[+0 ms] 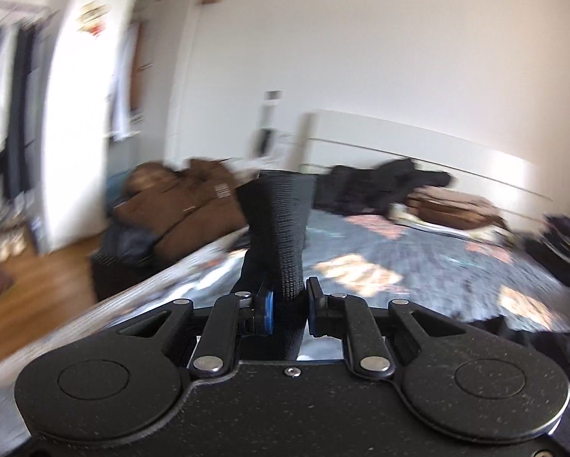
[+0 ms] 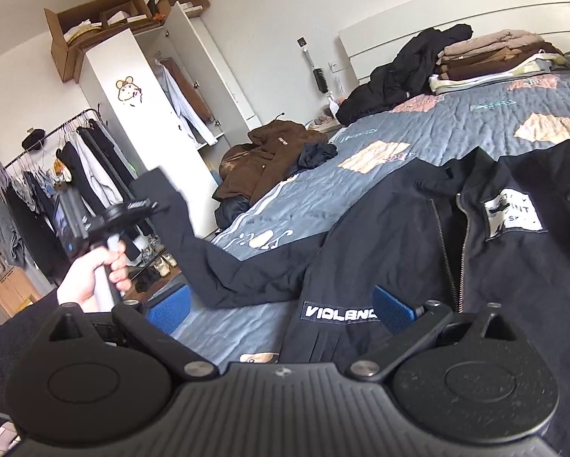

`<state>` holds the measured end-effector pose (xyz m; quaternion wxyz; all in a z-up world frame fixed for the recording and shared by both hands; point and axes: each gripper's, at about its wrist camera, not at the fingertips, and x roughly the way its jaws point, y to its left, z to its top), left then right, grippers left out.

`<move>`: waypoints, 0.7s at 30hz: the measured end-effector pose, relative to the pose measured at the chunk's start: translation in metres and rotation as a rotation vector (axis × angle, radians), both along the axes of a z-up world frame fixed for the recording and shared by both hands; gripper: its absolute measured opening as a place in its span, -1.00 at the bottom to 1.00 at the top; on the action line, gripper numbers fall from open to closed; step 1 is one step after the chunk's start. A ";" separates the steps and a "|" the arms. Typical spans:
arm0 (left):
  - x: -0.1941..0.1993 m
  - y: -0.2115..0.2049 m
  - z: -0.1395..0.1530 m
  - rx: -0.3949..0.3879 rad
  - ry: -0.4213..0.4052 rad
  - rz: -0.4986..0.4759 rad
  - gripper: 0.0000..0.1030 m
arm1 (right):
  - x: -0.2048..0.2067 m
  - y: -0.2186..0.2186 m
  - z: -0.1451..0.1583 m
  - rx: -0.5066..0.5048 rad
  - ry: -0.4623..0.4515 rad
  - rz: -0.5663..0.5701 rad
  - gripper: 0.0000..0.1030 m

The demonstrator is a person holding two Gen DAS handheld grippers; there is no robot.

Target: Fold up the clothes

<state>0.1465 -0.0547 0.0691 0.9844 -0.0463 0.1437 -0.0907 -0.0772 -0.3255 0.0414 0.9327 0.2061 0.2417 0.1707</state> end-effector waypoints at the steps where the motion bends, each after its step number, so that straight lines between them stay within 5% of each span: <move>1: 0.001 -0.019 0.003 0.015 -0.009 -0.031 -0.69 | -0.001 -0.003 0.001 -0.004 -0.002 -0.004 0.97; 8: 0.009 -0.141 -0.005 0.115 -0.060 -0.204 -0.69 | -0.006 -0.027 0.010 -0.026 -0.013 -0.045 0.97; 21: 0.035 -0.285 -0.024 0.199 -0.073 -0.338 -0.70 | -0.027 -0.074 0.025 0.005 -0.067 -0.080 0.97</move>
